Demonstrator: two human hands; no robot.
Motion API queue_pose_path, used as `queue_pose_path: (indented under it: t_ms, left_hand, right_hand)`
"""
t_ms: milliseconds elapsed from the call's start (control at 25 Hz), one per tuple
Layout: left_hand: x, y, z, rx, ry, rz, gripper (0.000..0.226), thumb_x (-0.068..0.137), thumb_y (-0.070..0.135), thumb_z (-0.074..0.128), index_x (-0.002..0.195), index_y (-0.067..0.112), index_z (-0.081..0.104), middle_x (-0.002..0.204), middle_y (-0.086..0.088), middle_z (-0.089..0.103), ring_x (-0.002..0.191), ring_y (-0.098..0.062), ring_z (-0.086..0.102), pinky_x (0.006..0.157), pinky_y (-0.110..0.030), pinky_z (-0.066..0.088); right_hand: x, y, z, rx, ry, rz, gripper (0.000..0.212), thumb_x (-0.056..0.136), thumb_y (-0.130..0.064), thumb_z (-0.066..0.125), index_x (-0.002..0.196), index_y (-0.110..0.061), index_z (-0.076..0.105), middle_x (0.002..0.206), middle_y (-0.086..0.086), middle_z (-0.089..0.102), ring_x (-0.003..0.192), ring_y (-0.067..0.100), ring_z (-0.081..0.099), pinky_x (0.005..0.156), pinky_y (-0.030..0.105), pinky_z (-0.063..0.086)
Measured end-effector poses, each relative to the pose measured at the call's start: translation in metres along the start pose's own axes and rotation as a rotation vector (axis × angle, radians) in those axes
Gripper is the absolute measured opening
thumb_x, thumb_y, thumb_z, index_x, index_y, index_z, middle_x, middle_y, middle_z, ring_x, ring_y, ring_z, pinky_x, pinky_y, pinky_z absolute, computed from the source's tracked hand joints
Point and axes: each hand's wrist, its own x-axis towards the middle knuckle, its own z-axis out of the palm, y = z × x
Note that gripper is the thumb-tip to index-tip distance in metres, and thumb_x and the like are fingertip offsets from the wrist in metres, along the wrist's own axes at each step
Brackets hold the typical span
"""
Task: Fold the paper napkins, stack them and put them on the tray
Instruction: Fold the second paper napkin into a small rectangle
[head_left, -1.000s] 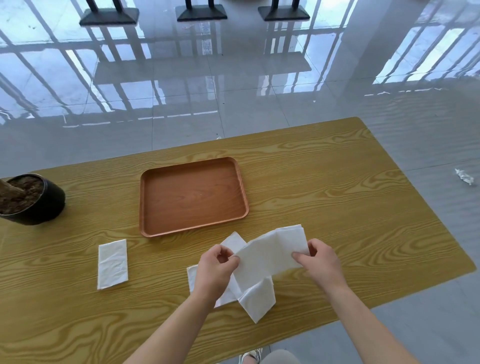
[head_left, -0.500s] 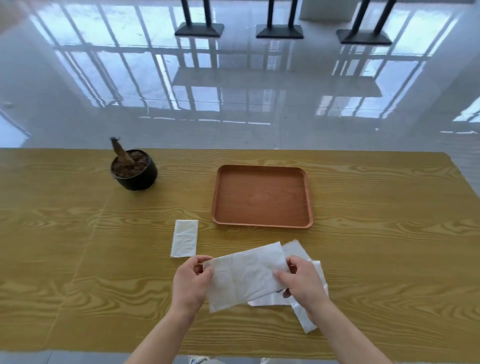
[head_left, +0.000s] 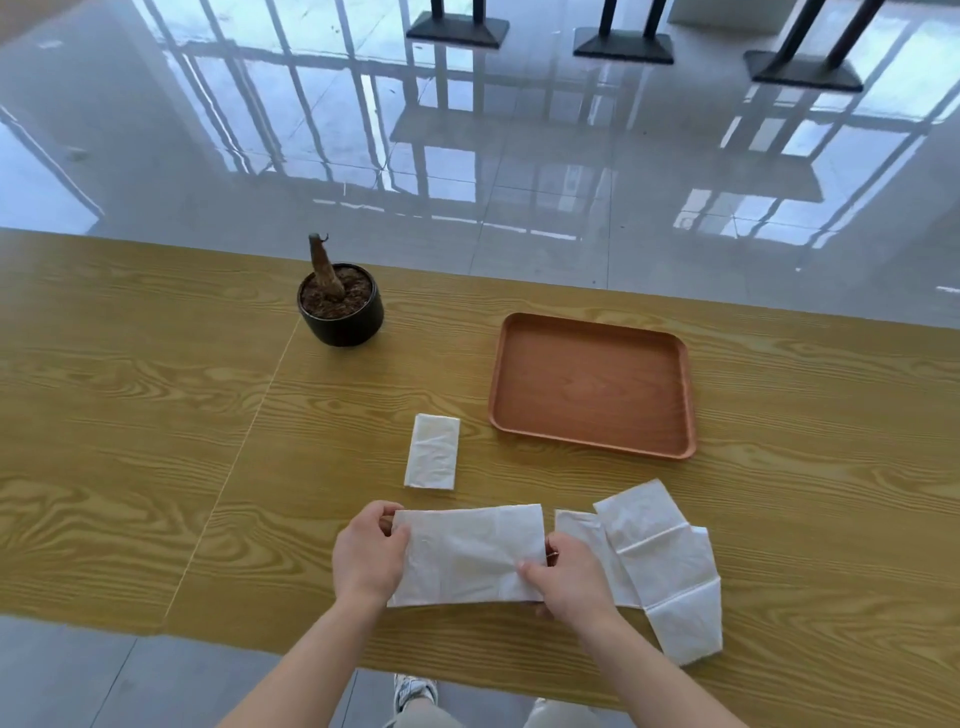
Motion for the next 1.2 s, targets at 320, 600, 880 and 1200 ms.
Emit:
queue_pose_path:
  t_ms: [320, 600, 880, 1200]
  left_hand:
    - [-0.01, -0.001, 0.004, 0.105, 0.024, 0.17, 0.036, 0.088, 0.02, 0.069, 0.123, 0.021, 0.062, 0.104, 0.004, 0.059, 0.095, -0.015, 0.058, 0.077, -0.033, 0.051]
    - [-0.043, -0.032, 0.002, 0.403, -0.029, 0.49, 0.025, 0.073, 0.019, 0.083, 0.095, 0.023, 0.071, 0.103, 0.0, 0.062, 0.098, -0.024, 0.059, 0.075, -0.039, 0.05]
    - [-0.044, -0.033, 0.003, 0.539, -0.044, 0.51, 0.036, 0.067, 0.031, 0.087, 0.098, 0.029, 0.068, 0.114, -0.003, 0.062, 0.108, -0.027, 0.059, 0.078, -0.04, 0.05]
    - [-0.045, -0.031, 0.0, 0.552, -0.027, 0.523, 0.038, 0.069, 0.027, 0.088, 0.103, 0.024, 0.071, 0.118, -0.009, 0.064, 0.111, -0.031, 0.061, 0.08, -0.044, 0.052]
  right_hand:
    - [-0.008, 0.005, 0.0, 0.029, 0.01, 0.036, 0.012, 0.087, -0.026, 0.072, 0.087, -0.017, 0.064, 0.08, 0.003, 0.075, 0.059, 0.022, 0.074, 0.059, 0.041, 0.062]
    - [-0.024, -0.01, 0.006, -0.145, 0.14, -0.173, 0.023, 0.084, -0.038, 0.073, 0.078, -0.02, 0.06, 0.07, 0.0, 0.066, 0.065, 0.017, 0.066, 0.067, 0.042, 0.058]
    - [-0.02, -0.019, 0.011, -0.229, -0.046, -0.362, 0.021, 0.096, -0.046, 0.057, 0.089, -0.031, 0.07, 0.09, -0.011, 0.067, 0.087, 0.006, 0.06, 0.079, 0.029, 0.052]
    - [0.004, 0.001, 0.001, -1.019, -0.086, -0.832, 0.036, 0.094, -0.026, 0.058, 0.13, -0.026, 0.058, 0.152, -0.001, 0.046, 0.132, 0.029, 0.043, 0.101, 0.043, 0.044]
